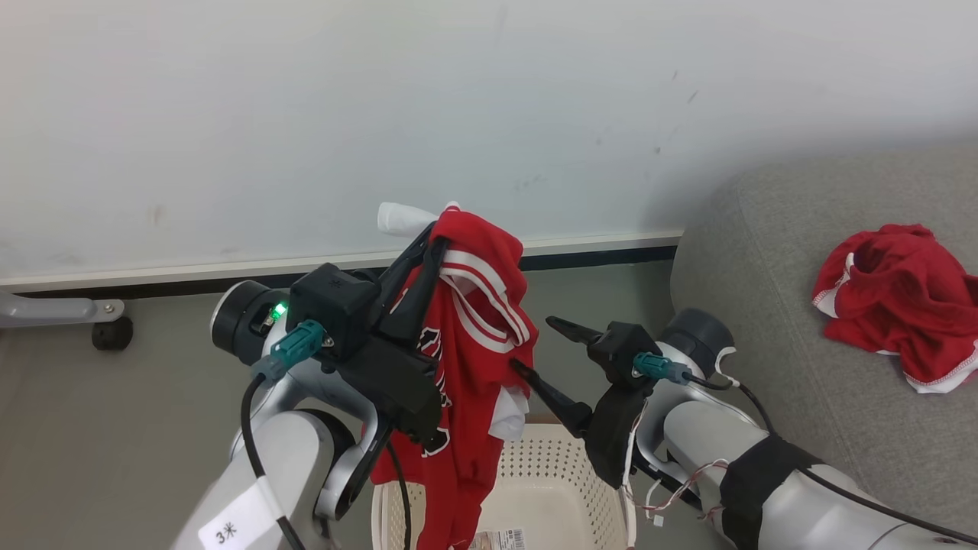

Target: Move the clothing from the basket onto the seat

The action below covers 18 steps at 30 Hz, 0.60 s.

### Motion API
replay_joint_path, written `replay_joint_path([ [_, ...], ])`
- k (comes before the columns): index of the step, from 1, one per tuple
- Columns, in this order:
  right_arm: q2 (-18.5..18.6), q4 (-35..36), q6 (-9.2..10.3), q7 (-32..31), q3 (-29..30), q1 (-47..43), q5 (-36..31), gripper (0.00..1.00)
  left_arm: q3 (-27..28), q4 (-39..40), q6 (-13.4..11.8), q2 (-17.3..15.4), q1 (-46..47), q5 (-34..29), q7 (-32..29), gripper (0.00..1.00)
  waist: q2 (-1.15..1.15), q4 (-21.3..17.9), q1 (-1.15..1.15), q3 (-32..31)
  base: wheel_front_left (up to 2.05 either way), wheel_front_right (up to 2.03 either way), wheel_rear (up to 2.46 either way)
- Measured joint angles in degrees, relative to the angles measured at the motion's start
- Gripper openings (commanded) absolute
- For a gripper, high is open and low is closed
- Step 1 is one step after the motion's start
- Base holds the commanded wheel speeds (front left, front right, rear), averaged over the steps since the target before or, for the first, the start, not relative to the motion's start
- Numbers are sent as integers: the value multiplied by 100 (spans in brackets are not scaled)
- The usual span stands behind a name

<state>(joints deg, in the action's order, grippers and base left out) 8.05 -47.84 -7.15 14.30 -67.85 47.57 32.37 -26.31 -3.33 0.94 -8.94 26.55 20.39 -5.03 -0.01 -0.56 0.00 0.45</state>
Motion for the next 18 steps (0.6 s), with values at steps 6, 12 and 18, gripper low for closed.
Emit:
replay_joint_path([
  [6,120,215,0,14,200,-89,134,100,101,-13,-52,-40,-13,15,0,0,0,-35,0,-16,0,0,0],
  [12,304,402,5,16,732,-482,392,100,274,-23,-164,-196,-236,23,2,0,0,-143,0,-37,0,0,0],
  [18,631,773,250,16,1201,-914,501,100,344,-29,-253,-218,-373,24,13,0,0,-287,-1,-75,0,0,0],
])
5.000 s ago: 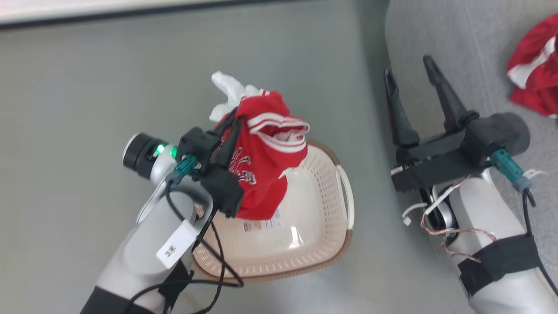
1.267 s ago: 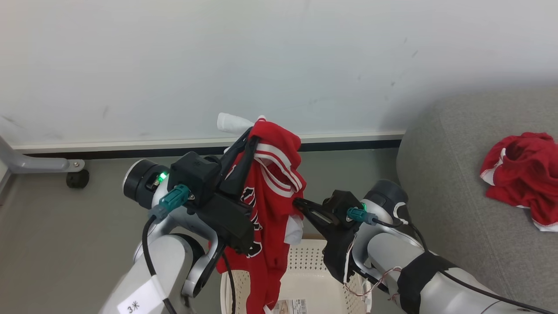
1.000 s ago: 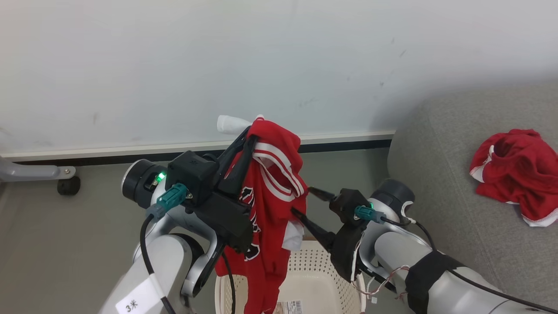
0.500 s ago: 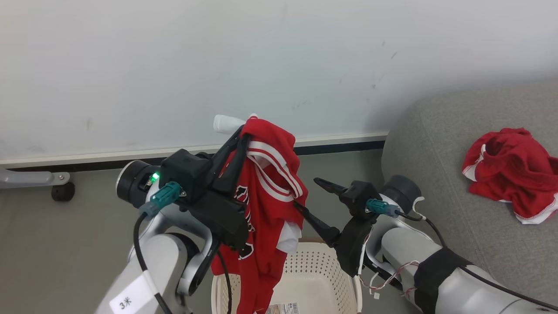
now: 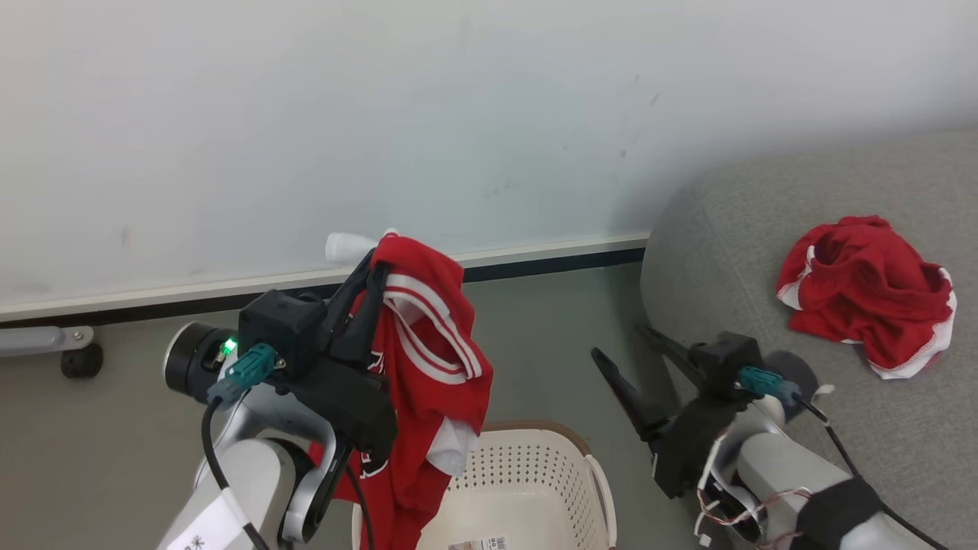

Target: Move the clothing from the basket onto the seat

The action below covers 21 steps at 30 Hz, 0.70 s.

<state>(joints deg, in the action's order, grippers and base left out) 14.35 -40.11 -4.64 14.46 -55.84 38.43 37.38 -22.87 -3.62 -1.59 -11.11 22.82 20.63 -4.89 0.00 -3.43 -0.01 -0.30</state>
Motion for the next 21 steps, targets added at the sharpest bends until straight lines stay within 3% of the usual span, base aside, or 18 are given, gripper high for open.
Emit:
replay_joint_path([
  [14,678,1485,842,0,731,-1279,-71,100,144,10,-146,-97,-475,73,104,0,0,-283,0,-171,0,0,0],
  [21,858,2168,1026,0,1034,-1847,-169,100,170,21,-153,-98,-596,94,147,0,0,-320,0,-211,0,0,0],
])
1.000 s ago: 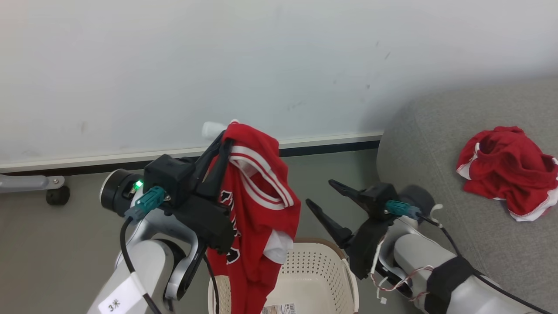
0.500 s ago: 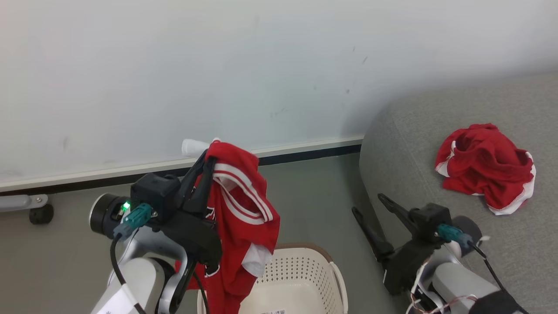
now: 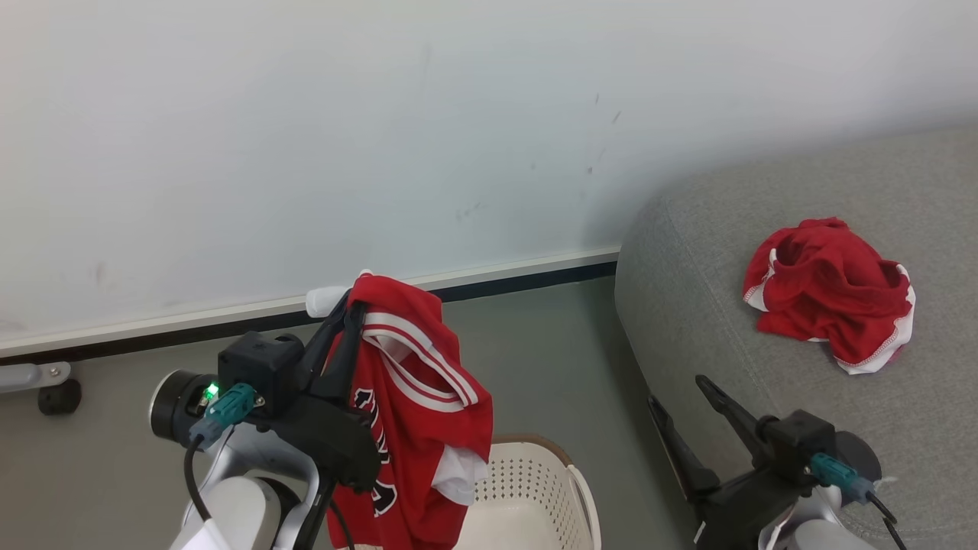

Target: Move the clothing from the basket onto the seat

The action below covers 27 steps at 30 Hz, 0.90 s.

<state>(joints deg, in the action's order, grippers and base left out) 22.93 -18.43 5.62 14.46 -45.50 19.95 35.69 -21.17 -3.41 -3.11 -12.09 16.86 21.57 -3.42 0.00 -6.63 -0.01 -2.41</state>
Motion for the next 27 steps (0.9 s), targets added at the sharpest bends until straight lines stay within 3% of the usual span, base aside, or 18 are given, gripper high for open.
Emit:
replay_joint_path([
  [12,259,801,145,1,648,-622,-224,100,68,30,-65,-19,-103,10,25,0,0,-32,1,-11,0,0,0],
  [27,322,1262,152,8,1355,-1045,-509,100,69,58,-99,-22,-104,13,24,0,0,-61,1,33,0,0,0],
])
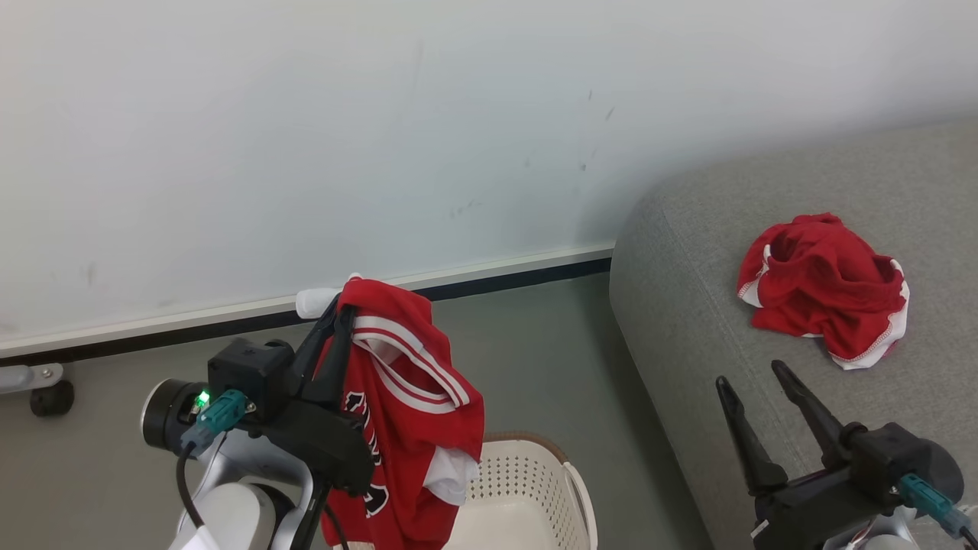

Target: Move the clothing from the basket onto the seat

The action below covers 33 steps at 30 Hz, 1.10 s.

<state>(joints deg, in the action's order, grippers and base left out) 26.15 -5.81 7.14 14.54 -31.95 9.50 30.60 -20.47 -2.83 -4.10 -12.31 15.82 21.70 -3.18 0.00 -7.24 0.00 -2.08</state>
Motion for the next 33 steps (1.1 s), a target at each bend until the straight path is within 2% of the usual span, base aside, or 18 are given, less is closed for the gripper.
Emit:
replay_joint_path([
  [9,-136,121,0,0,191,-104,-238,100,-8,-1,0,1,6,0,0,0,0,24,0,33,0,0,0],
  [20,-242,64,-54,0,-65,129,-396,100,-40,-1,1,13,42,0,-24,0,0,80,0,85,0,0,0],
  [25,-469,-133,-333,-12,-419,466,-483,100,-97,1,10,57,180,-1,-55,0,0,123,0,125,0,0,0],
  [33,-783,-944,-966,-194,-971,1143,-594,100,-211,27,59,149,471,-16,-83,0,0,243,0,224,0,0,0],
])
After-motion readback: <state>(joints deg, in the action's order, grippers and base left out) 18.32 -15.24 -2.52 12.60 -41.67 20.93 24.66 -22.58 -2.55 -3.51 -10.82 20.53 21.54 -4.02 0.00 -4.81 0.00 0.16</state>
